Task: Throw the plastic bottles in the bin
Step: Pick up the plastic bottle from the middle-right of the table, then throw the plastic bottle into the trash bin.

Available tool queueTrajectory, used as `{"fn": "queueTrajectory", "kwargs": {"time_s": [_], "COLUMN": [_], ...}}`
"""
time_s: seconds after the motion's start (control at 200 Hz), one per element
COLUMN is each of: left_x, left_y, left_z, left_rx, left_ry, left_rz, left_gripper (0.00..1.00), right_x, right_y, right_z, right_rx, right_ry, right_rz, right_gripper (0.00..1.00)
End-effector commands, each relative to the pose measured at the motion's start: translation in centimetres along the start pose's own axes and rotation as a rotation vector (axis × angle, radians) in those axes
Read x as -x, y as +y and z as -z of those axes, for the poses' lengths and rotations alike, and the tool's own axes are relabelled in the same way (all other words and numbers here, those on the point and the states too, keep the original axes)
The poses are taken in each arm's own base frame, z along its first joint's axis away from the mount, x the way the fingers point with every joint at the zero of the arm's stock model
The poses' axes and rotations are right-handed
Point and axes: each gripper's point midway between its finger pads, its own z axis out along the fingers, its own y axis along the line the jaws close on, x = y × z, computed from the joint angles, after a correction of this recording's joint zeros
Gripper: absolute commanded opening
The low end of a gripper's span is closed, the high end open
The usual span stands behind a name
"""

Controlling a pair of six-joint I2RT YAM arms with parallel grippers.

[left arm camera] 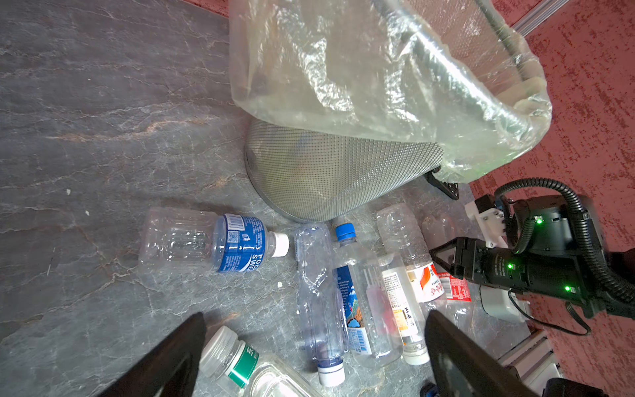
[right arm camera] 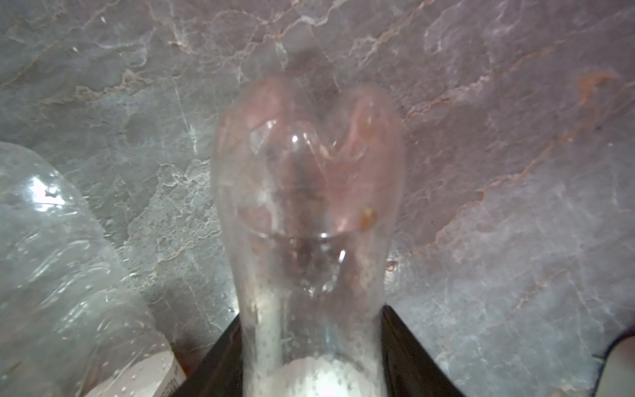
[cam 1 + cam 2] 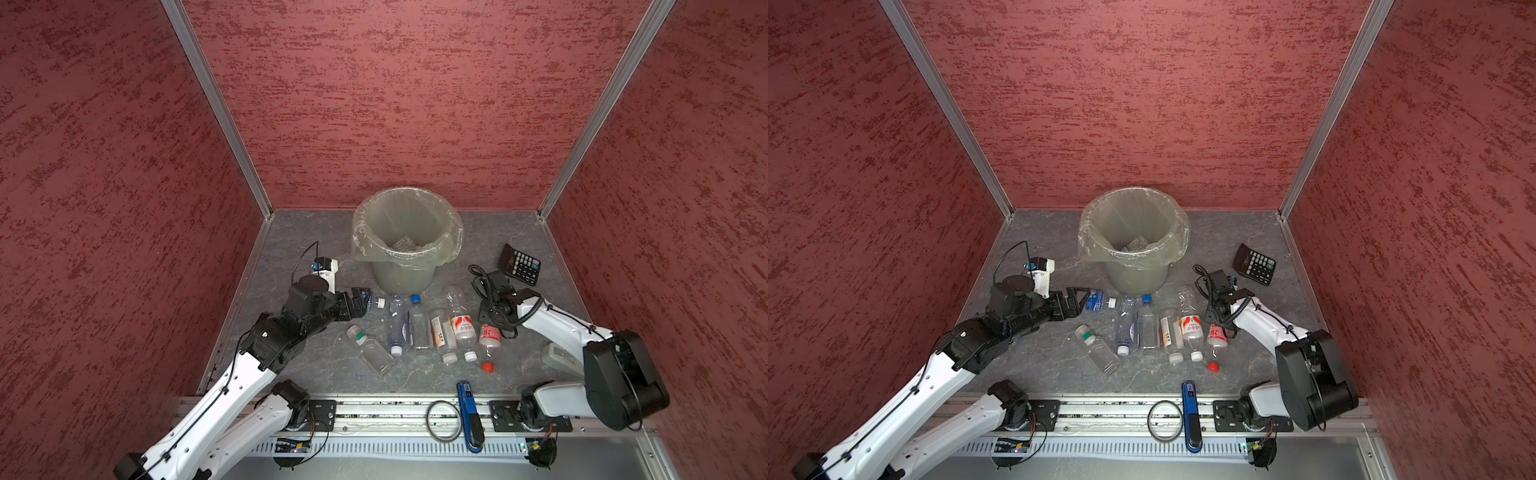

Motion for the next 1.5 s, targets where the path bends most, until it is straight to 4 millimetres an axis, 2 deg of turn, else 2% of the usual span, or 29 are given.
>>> {"fn": "queueTrajectory", "kwargs": {"time_s": [0.0, 0.12, 0.291, 0.426, 0.706, 0.802, 0.872, 0.987, 1.112, 1.247, 1.353, 1.368, 1.403, 1.433, 1.468, 1.473, 1.498], "left_x": [-0.2, -0.3, -0.9, -1.8, -3.2, -3.3, -3.3, -3.3, -3.4, -3.4, -3.1, -3.1, -2.9, -2.7, -2.6, -2.6, -2.5], "left_y": [0.2, 0.1, 1.0, 1.4, 2.5, 2.5, 2.6, 2.6, 2.8, 3.0, 2.8, 2.7, 2.6, 2.6, 2.5, 2.5, 2.4], "left_z": [0.1, 0.0, -0.8, -1.2, -1.9, -1.9, -1.9, -1.7, -1.6, -1.5, -1.3, -1.4, -1.3, -1.2, -1.1, -1.0, -0.9], "left_rx": [-0.002, -0.007, 0.012, 0.01, 0.028, 0.031, 0.032, 0.036, 0.044, 0.049, 0.04, 0.039, 0.036, 0.037, 0.034, 0.035, 0.035], "left_ry": [0.008, 0.015, 0.05, 0.067, 0.096, 0.099, 0.099, 0.098, 0.097, 0.096, 0.087, 0.087, 0.083, 0.08, 0.076, 0.076, 0.074], "left_rz": [0.02, 0.029, 0.082, 0.12, 0.161, 0.165, 0.168, 0.167, 0.172, 0.175, 0.183, 0.184, 0.183, 0.183, 0.183, 0.183, 0.184], "left_gripper": [1.0, 1.0, 0.99, 1.0, 1.0, 1.0, 1.0, 1.0, 1.0, 1.0, 1.0, 1.0, 1.0, 1.0, 1.0, 1.0, 1.0], "right_x": [1.5, 2.9, 4.8, 5.8, 8.0, 8.8, 9.5, 11.0, 13.6, 17.4, 21.8, 22.5, 24.1, 25.4, 26.6, 26.7, 27.4], "right_y": [0.7, 1.0, 1.9, 2.7, 4.4, 4.4, 4.8, 6.2, 8.4, 12.6, 17.3, 18.5, 20.3, 21.8, 23.0, 22.9, 23.8], "right_z": [1.8, 5.5, 12.4, 18.9, 35.4, 39.8, 42.2, 44.4, 44.6, 46.0, 47.2, 46.5, 46.2, 45.1, 44.6, 45.0, 44.2], "right_rx": [0.065, 0.146, 0.276, 0.367, 0.705, 0.786, 0.827, 0.849, 0.828, 0.873, 0.897, 0.896, 0.893, 0.872, 0.859, 0.864, 0.851], "right_ry": [-0.069, -0.181, -0.333, -0.465, -0.793, -0.882, -0.923, -0.943, -0.956, -0.983, -0.985, -0.967, -0.951, -0.921, -0.899, -0.906, -0.894], "right_rz": [-0.021, -0.04, -0.039, 0.016, 0.076, 0.072, 0.078, 0.104, 0.122, 0.137, 0.158, 0.164, 0.163, 0.161, 0.163, 0.161, 0.156], "right_gripper": [0.53, 0.52, 0.51, 0.53, 0.54, 0.54, 0.55, 0.55, 0.56, 0.6, 0.61, 0.62, 0.68, 0.77, 0.85, 0.86, 0.88]}}
